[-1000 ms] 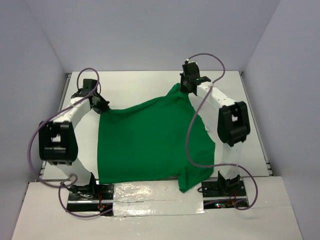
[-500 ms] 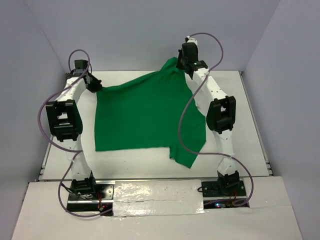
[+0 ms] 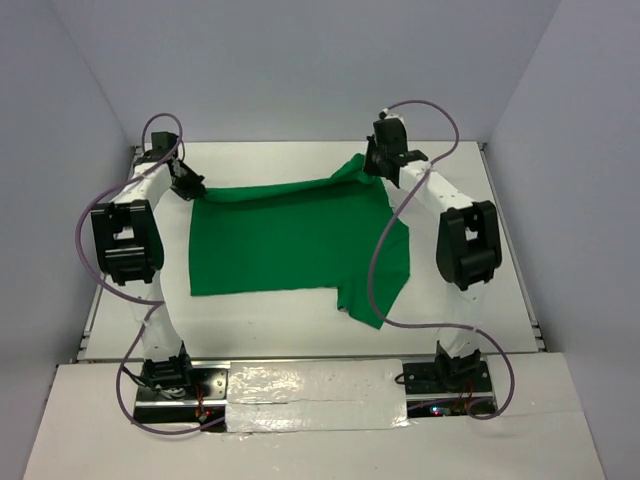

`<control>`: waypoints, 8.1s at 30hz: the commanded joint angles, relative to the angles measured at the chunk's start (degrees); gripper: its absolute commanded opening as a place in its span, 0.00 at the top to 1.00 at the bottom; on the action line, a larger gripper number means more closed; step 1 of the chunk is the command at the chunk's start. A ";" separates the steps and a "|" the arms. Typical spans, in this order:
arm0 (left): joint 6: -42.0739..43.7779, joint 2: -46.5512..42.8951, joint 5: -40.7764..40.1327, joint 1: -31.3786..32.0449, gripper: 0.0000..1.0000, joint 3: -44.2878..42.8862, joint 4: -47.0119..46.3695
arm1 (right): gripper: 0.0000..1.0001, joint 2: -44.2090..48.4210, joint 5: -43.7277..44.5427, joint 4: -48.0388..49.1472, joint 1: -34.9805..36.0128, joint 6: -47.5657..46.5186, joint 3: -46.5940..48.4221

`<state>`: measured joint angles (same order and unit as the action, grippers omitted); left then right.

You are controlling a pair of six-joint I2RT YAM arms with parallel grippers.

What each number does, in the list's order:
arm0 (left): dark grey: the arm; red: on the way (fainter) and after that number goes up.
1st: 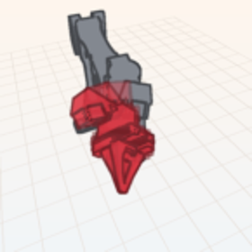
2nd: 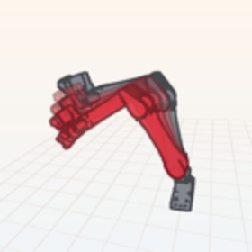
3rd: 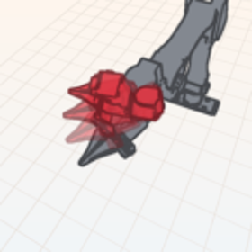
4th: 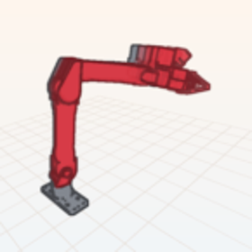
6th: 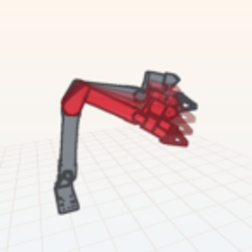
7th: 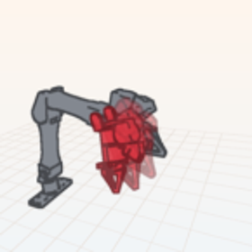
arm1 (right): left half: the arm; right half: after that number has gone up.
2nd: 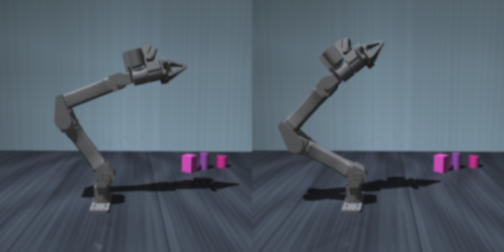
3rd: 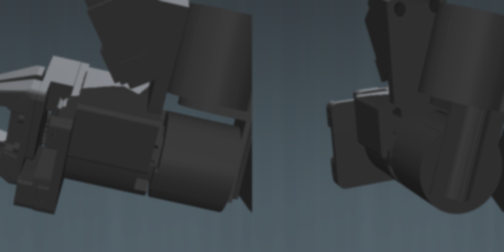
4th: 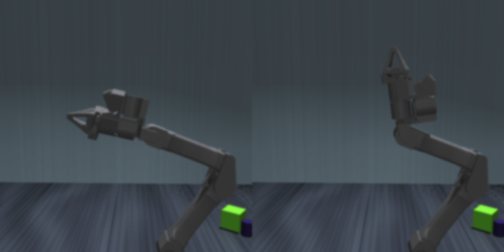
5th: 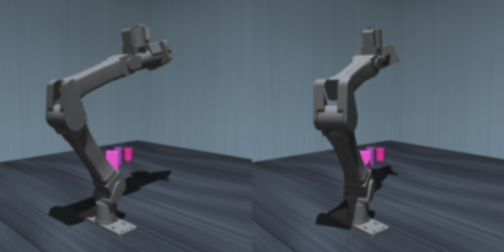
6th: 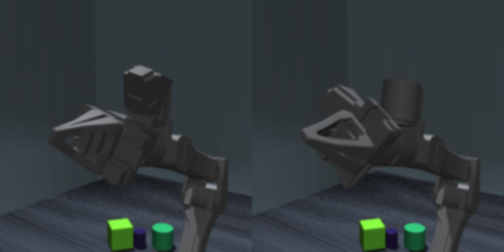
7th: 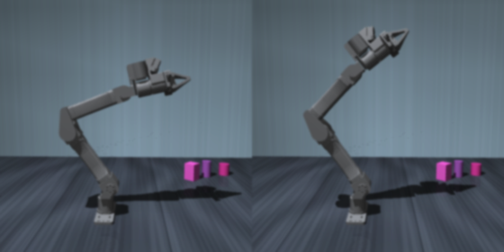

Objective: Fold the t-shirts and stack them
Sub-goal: Flatten out the tshirt, then fold the flattened tshirt in 1/3 of the way

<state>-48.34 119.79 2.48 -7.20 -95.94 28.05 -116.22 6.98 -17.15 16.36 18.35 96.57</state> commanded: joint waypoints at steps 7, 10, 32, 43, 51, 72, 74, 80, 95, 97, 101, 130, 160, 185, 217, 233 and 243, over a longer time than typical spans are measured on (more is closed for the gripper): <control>3.25 -11.93 0.94 -1.15 1.00 2.86 1.39 | 1.00 16.54 6.71 1.50 0.78 3.62 -6.48; 4.74 -19.03 2.34 -1.15 1.00 3.74 1.83 | 1.00 25.03 9.18 0.54 0.60 6.16 -9.03; 7.38 -54.04 20.63 4.39 1.00 -25.96 15.89 | 1.00 79.92 21.14 -15.46 0.69 7.76 -4.38; 7.99 -53.79 15.73 4.39 1.00 -7.27 10.62 | 1.00 69.74 26.14 -10.20 0.69 2.04 -9.55; 8.87 -40.36 5.79 3.95 1.00 15.33 -0.26 | 1.00 43.17 24.31 4.04 0.69 1.43 -22.40; 9.40 1.15 1.38 -8.27 1.00 -3.82 5.44 | 1.00 -24.32 2.33 -3.16 3.68 11.71 35.89; 9.31 0.45 1.74 -8.27 1.00 -2.51 4.73 | 1.00 -21.51 2.42 -2.37 3.68 11.54 30.99; 9.22 -3.41 1.48 -8.36 1.00 1.53 4.12 | 1.00 -9.23 4.26 0.00 3.68 11.10 14.39; 7.47 -14.93 1.04 -8.35 1.00 16.31 0.16 | 1.00 13.91 5.31 8.44 4.73 12.23 -21.05; 7.29 -15.20 1.30 -8.35 1.00 17.10 -0.10 | 1.00 16.10 6.11 8.80 5.35 12.93 -24.31; 6.94 -16.42 1.30 -8.35 1.00 19.11 -0.71 | 1.00 18.22 7.43 8.88 5.96 14.26 -28.88; 6.41 -17.75 -6.70 -1.76 0.05 8.49 8.16 | 0.39 17.09 0.94 -4.04 9.65 9.52 -18.97; -4.66 -20.39 -12.23 -3.26 0.52 28.45 0.42 | 0.45 15.77 -1.45 -2.10 10.89 9.78 -25.56; -5.36 -16.51 -12.32 -2.73 0.65 29.41 -0.72 | 0.45 14.80 -2.15 -2.45 10.97 10.13 -25.30; -2.73 -22.93 -12.06 -2.29 0.02 26.87 8.68 | 0.42 16.47 1.01 -3.60 11.24 9.69 -27.66; -1.24 -25.57 -12.06 -0.18 0.01 27.12 7.28 | 0.48 8.91 10.41 -6.06 15.54 9.16 -24.50; -0.80 -25.39 -12.24 0.08 0.01 27.39 7.63 | 0.70 21.90 17.01 -5.70 17.21 8.64 -31.97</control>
<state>-50.68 95.46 -9.74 -7.33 -69.01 35.62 -101.23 19.68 -22.92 32.84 28.40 65.39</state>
